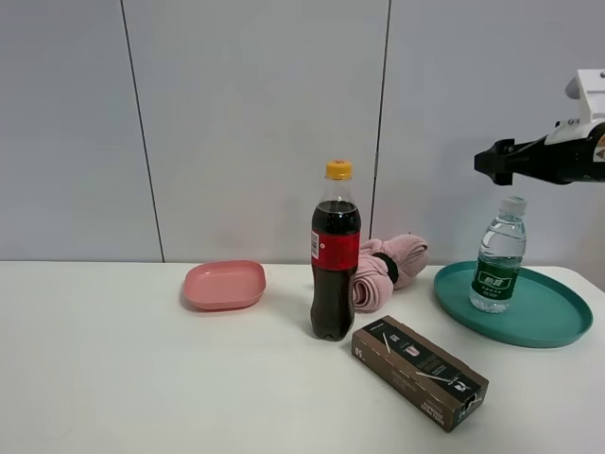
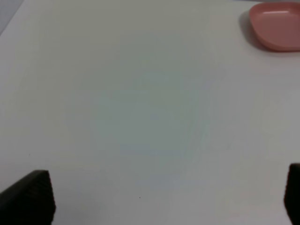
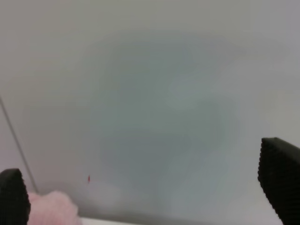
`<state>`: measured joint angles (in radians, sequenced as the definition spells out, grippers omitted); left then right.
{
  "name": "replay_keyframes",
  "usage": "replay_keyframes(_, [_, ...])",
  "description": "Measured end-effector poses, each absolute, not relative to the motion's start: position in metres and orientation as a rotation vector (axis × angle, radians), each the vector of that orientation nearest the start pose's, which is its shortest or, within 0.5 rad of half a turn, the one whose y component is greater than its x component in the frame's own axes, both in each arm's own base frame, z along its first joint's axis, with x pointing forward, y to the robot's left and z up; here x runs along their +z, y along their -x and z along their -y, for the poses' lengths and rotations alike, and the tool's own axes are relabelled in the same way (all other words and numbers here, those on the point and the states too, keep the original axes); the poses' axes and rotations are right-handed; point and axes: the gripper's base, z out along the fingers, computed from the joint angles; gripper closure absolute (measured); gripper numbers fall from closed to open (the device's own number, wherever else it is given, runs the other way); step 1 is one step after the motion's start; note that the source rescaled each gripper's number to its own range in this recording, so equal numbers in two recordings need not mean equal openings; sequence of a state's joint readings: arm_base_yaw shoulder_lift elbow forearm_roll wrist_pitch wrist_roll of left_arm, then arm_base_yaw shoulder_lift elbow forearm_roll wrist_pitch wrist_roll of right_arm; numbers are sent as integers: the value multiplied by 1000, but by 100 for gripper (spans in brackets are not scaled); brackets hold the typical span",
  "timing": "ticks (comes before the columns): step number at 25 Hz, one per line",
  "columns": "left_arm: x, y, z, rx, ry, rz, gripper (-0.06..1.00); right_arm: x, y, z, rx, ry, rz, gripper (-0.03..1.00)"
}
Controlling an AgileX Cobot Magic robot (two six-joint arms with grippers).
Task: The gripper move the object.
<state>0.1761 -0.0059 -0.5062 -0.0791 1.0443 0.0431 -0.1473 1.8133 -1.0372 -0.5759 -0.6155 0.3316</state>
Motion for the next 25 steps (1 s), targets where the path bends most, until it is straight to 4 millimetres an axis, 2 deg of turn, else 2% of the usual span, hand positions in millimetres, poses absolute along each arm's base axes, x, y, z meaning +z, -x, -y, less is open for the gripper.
replay_keyframes(8, [281,5,7,45,130,-2009,-6,285,-373,35,-26,156,-1723,-3])
replay_keyframes(16, [281,5,7,45,130,-2009,-6,336,-331,37,-134,55,-1768,-3])
replay_keyframes(20, [281,5,7,45,130,-2009,-6,360,-309,25,-159,72,-1755,-3])
replay_keyframes(25, [281,5,7,45,130,-2009,-6,382,-284,-3,-138,135,-1737,-3])
